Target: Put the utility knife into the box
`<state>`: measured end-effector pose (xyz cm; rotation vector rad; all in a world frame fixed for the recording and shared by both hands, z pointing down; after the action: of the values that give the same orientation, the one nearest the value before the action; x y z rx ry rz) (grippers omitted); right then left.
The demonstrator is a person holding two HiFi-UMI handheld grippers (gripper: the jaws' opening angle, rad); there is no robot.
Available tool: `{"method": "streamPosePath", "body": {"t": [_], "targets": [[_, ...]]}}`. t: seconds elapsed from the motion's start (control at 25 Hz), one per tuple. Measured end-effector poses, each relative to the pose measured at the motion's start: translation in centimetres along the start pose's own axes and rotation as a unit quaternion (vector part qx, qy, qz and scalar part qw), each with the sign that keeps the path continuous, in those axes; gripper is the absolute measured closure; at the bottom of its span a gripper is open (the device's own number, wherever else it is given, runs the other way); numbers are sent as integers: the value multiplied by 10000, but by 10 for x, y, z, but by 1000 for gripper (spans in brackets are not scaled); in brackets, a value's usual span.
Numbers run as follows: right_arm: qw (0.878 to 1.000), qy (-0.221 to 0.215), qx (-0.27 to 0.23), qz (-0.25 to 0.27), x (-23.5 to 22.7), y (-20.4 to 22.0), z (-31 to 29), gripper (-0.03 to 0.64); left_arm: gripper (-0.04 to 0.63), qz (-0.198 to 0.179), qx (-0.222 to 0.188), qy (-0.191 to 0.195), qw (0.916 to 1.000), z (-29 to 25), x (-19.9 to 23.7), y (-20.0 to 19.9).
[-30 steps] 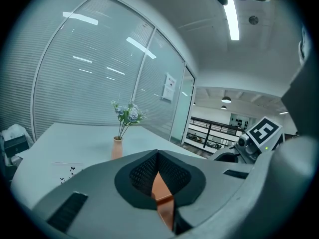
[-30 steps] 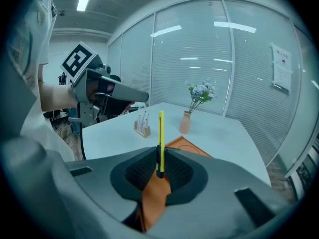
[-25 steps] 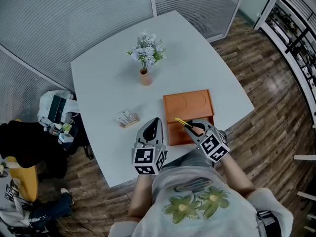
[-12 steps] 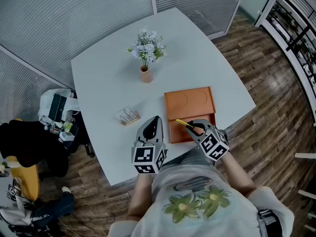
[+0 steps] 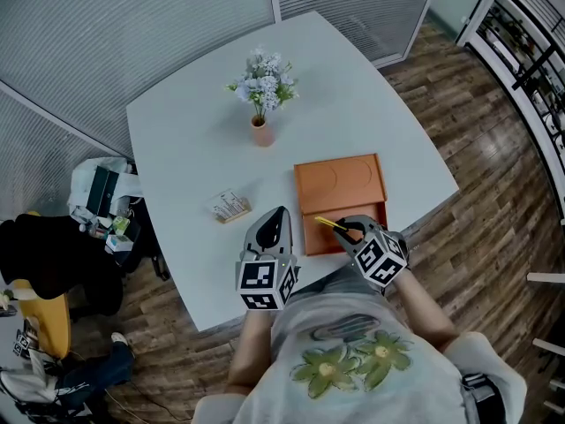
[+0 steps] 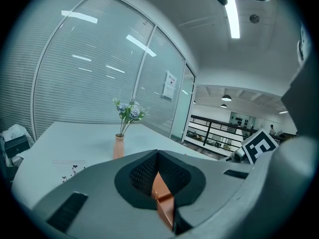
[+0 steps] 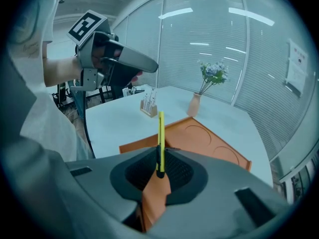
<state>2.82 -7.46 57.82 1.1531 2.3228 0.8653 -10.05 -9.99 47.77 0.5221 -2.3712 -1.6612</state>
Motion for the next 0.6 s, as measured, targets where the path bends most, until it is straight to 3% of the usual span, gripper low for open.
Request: {"method": "streamPosePath", "body": {"t": [0.6], "targets": [[9992, -15, 382, 96, -2, 20, -21, 563, 594, 30, 47, -6, 10000, -7, 3, 6]]}}
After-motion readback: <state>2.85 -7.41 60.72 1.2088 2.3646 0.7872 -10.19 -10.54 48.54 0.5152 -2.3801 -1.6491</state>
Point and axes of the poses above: the fingertips, and each gripper's own axes: z backward along the fingers, x to its left, y out of its underside, the point moved 2 cm from there along z, backward along the fingers, and after that the axes turned 15 degrees about -z, right-handed, at the moved point
